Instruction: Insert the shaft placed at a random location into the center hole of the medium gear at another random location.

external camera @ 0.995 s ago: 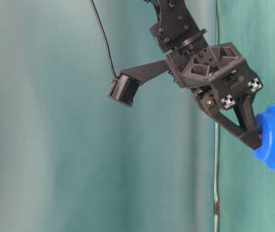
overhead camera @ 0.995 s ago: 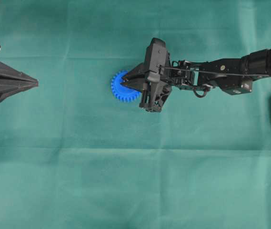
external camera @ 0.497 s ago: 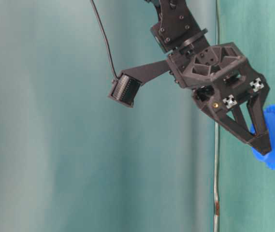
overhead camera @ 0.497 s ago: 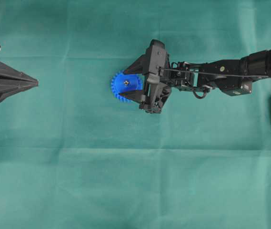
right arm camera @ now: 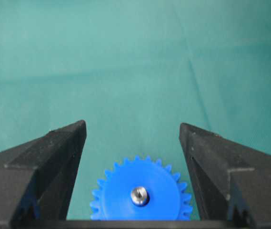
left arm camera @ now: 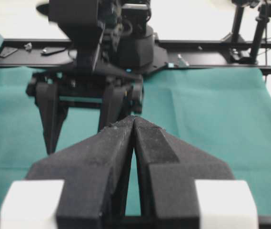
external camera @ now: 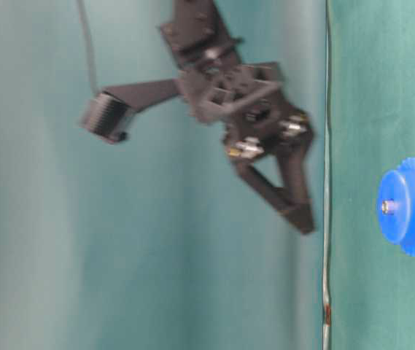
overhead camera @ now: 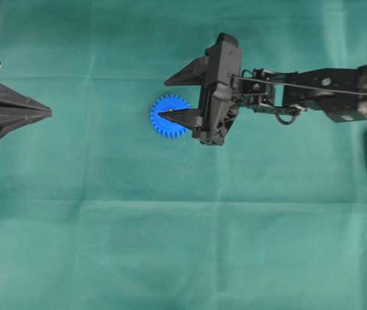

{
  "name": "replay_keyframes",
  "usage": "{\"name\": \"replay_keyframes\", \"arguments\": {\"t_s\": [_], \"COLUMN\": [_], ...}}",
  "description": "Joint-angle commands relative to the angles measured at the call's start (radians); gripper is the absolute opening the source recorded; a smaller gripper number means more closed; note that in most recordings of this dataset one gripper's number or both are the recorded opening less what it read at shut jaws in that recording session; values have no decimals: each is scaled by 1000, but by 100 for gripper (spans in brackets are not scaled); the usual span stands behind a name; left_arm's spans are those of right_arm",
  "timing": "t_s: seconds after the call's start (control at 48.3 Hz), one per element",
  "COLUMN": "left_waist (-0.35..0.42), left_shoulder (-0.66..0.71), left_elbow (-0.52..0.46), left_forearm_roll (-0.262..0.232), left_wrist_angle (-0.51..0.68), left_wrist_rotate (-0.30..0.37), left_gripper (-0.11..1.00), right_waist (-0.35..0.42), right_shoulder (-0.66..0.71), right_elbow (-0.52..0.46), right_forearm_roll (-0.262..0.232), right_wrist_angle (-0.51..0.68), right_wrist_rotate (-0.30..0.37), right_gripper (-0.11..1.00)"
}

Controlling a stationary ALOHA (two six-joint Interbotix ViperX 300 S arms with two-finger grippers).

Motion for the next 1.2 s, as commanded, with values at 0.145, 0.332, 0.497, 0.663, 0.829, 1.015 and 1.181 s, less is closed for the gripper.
{"name": "replay_keyframes", "arguments": {"t_s": [0.145, 0.332, 0.497, 0.663, 0.829, 1.015, 1.181], "left_waist": [3, 3, 3, 3, 3, 3, 3], "left_shoulder": [5, 3, 3, 2, 0, 0, -2], "left_elbow": [-20, -18, -20, -18, -20, -20, -18], "left_forearm_roll": [3, 3, 3, 3, 3, 3, 3], "left_wrist_angle": [-5, -5, 3, 11, 14, 17, 17], "left_wrist_rotate": [-3, -3, -3, -3, -3, -3, -3], "left_gripper": [0, 0, 0, 0, 0, 0, 0], "right_waist": [-2, -2, -3, -3, -5, -8, -11], "right_shoulder": [-107, -133, -181, -247, -318, -416, -483], "right_elbow": [5, 38, 95, 167, 239, 321, 365], "right_forearm_roll": [-2, -2, -2, 2, 5, 5, 5], "right_wrist_angle": [32, 34, 31, 31, 35, 41, 49], "right_wrist_rotate": [-17, -17, -17, -14, -12, -9, -9], "right_gripper": [81, 81, 81, 81, 81, 81, 81]}}
